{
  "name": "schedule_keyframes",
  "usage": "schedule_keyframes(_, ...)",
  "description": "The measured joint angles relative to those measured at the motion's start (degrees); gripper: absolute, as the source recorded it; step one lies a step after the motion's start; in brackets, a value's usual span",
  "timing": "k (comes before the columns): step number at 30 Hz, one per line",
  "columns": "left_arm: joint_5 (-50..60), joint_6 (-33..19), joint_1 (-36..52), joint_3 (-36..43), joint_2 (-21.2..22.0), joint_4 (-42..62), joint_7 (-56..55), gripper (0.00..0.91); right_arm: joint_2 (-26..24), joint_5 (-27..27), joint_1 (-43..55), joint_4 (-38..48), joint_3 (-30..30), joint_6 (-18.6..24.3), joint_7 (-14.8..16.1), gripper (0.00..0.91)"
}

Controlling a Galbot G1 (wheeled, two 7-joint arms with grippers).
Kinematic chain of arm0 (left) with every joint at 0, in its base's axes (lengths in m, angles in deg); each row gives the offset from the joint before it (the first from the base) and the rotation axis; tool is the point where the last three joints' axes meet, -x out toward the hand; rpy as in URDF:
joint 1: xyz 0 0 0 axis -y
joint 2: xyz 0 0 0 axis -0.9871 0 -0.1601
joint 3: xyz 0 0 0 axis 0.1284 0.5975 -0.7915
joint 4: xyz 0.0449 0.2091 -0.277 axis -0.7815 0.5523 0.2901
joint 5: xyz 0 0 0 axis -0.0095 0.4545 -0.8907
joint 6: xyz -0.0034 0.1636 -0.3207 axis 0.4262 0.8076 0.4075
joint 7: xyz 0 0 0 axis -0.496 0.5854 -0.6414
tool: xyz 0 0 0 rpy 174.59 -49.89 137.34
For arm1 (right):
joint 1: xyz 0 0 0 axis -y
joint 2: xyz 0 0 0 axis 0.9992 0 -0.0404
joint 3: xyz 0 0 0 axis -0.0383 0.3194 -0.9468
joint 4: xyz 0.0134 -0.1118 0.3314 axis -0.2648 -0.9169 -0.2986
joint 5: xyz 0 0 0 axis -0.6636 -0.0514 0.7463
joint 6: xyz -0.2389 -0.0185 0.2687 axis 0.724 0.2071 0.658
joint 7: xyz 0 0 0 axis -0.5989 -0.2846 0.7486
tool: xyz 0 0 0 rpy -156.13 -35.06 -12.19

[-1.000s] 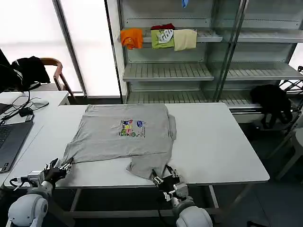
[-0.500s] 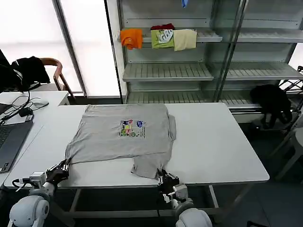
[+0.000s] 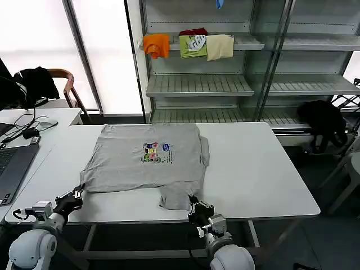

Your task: Fold and organize the clothes.

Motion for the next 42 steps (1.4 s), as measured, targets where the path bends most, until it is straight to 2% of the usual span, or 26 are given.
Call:
schedule_keyframes(7,-4.84,1.01,4.18,0.95,0.70,0.88,-1.62,0.010,2.25,0.52,4.52,1.95,-1.55,-0.16,0.51,0.000)
schedule_keyframes(14,-7.25,1.94,9.65,1.95,1.57,4.16,-3.15,0.010,4.41,1.84,12.60,7.57,-2.66,0.03,0.69,0.000)
schedule_keyframes(22,-7.63,2.14,15.88,3.42,2.31,9.99,-4.04,0.010,7.13,1.89,22.97,18.10,-4.06,1.02,1.67,0.000)
schedule_keyframes(29,-6.45,2.18,19.77,4.53,3.04,14.55,-4.23,0.010,7.09,0.39,30.91,28.45,-5.70,2.57,3.08,0.000)
schedule_keyframes(42,-2.65,1.16,24.21,6.01,3.70,19.98,-3.89,0.020,7.09,-2.08,39.09,41.40,-6.73,5.34,5.01,0.000)
